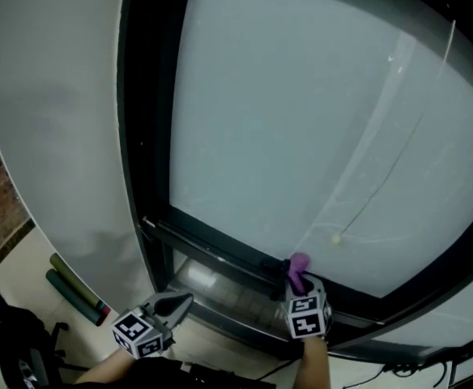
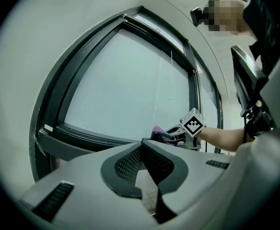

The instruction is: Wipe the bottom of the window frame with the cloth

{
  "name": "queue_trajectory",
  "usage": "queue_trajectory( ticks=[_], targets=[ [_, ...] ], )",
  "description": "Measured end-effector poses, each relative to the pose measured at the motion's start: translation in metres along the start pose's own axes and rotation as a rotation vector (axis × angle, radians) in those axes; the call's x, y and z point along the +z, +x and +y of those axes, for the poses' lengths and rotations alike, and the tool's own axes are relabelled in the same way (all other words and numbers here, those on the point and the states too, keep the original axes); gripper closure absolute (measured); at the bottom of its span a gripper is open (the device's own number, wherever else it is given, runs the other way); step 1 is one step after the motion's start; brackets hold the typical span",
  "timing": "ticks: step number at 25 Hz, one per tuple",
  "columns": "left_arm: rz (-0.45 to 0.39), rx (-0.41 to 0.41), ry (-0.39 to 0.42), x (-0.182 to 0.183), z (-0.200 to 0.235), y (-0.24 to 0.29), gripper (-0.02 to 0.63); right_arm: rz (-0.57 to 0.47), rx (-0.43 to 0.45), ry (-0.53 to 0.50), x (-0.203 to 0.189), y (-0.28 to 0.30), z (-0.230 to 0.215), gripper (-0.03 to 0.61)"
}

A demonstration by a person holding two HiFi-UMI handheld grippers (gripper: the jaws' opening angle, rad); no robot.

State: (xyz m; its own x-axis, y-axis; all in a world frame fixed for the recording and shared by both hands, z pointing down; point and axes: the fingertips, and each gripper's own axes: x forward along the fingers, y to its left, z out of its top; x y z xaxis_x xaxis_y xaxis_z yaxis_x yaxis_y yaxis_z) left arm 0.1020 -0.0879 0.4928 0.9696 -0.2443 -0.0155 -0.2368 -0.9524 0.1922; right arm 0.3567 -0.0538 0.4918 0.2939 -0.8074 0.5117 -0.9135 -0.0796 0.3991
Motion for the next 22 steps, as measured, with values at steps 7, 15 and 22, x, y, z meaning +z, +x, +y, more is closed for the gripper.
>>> queue_trajectory(
  ticks=[7,15,22],
  targets=[
    [0.000,-0.069,-0.010,0.005,0.000,0.009,0.609,-0.020,-0.014,0.077,-0.007,-0.004,0.014,0.489],
    [0.013,-0.146,0.014,0.017,0.032,0.004,0.609,-0.056,-0.083,0.198,-0.015,-0.005,0.033,0.489],
    [0.039,-0.198,0.012,0.016,0.046,-0.001,0.609,-0.108,-0.199,0.289,-0.013,-0.006,0.041,0.489]
  ],
)
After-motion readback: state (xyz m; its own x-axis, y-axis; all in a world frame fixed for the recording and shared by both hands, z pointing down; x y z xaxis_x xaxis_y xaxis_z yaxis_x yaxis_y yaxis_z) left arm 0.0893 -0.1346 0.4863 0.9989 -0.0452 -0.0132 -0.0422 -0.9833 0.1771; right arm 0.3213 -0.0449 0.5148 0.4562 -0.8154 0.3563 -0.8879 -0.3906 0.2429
